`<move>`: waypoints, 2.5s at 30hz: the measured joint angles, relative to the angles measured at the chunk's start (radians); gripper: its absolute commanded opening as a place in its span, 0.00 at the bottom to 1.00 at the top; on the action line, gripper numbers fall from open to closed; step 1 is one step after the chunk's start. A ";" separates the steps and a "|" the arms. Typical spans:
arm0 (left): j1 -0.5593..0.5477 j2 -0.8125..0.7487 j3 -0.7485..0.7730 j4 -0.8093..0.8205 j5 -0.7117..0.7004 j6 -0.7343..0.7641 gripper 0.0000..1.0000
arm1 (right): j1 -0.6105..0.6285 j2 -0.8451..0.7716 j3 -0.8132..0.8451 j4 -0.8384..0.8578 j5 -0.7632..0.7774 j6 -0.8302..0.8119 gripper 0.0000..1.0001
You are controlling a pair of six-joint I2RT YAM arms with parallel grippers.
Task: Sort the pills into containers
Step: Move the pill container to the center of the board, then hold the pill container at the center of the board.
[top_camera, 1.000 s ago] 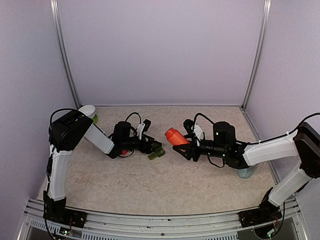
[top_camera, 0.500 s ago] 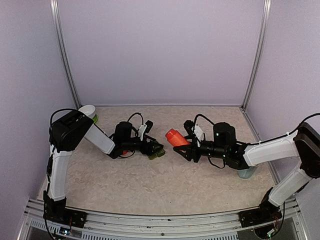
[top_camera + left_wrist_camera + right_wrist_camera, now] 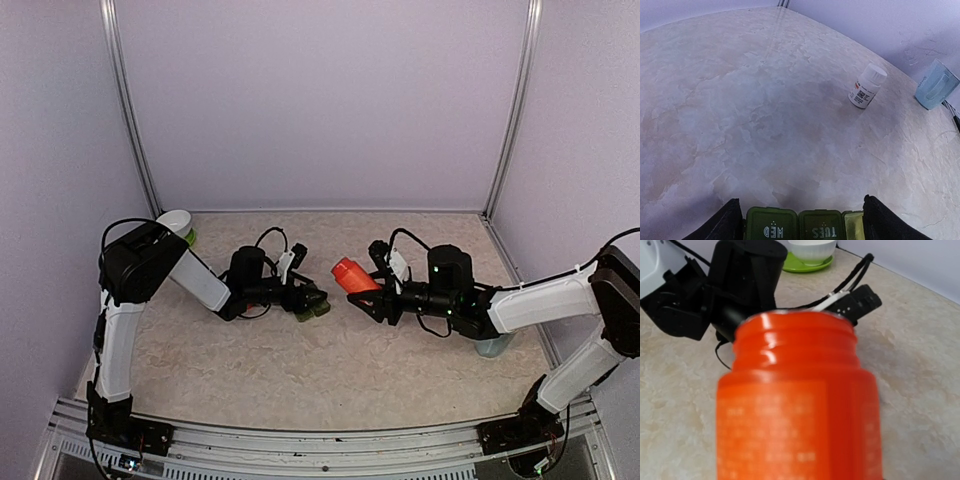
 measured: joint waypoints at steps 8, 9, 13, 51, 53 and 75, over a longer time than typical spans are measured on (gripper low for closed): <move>-0.011 -0.001 -0.035 0.053 0.000 0.007 0.77 | 0.000 -0.002 0.000 0.000 0.000 0.000 0.31; -0.013 -0.002 -0.041 0.061 0.000 0.007 0.77 | 0.000 -0.002 0.000 0.000 0.000 0.000 0.31; -0.028 -0.013 -0.075 0.091 -0.005 0.006 0.76 | 0.000 -0.011 -0.002 -0.002 -0.001 0.002 0.31; -0.009 -0.019 -0.032 -0.013 0.078 0.076 0.87 | 0.005 -0.115 -0.088 -0.057 0.033 0.029 0.31; -0.009 -0.018 -0.032 -0.013 0.085 0.081 0.85 | 0.005 -0.116 -0.088 -0.058 0.033 0.029 0.31; -0.029 -0.001 -0.004 -0.046 0.116 0.143 0.80 | 0.005 -0.119 -0.090 -0.060 0.034 0.029 0.31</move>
